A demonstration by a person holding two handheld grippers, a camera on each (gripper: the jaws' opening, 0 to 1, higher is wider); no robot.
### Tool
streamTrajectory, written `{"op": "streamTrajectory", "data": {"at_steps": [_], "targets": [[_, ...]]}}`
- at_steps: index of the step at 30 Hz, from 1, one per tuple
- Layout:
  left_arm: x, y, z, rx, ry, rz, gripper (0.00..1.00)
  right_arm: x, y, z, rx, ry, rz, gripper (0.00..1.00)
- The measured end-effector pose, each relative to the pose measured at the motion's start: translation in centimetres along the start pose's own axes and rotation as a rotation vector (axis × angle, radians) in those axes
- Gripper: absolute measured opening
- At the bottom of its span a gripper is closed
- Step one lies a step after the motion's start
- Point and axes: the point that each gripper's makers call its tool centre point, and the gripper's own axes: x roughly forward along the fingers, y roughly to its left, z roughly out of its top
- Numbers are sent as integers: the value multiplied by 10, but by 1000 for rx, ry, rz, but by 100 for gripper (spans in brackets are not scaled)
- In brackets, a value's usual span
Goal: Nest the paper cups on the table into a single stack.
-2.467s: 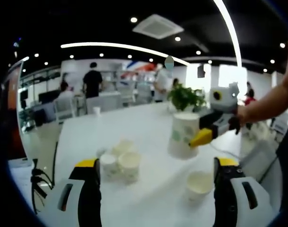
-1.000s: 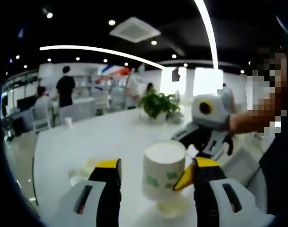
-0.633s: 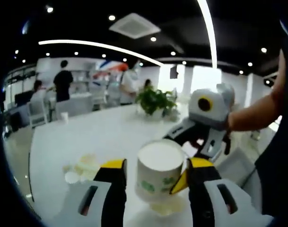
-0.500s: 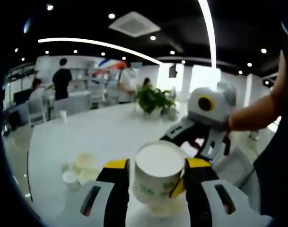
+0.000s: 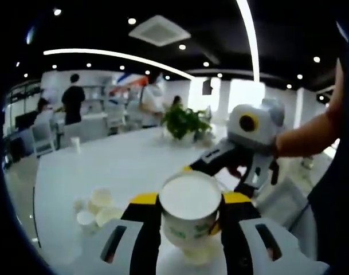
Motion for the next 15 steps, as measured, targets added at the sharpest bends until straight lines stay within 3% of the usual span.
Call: {"op": "streamTrajectory", "data": {"at_steps": [4,9,13,15], "targets": [[-2,4,3,-17,-22,2,37,-8,-13,10,-19,-55,-51,58],[-6,13,14,-57,-84,22,37,-21,-29,9,17,-76,-97,70],[-10,16,22,-85,-127,21,37,-31,-36,17,58,-150,-144,86],[-10,19,22,-76,-134,26,38,-35,-35,27,28,-213,-158,97]]}}
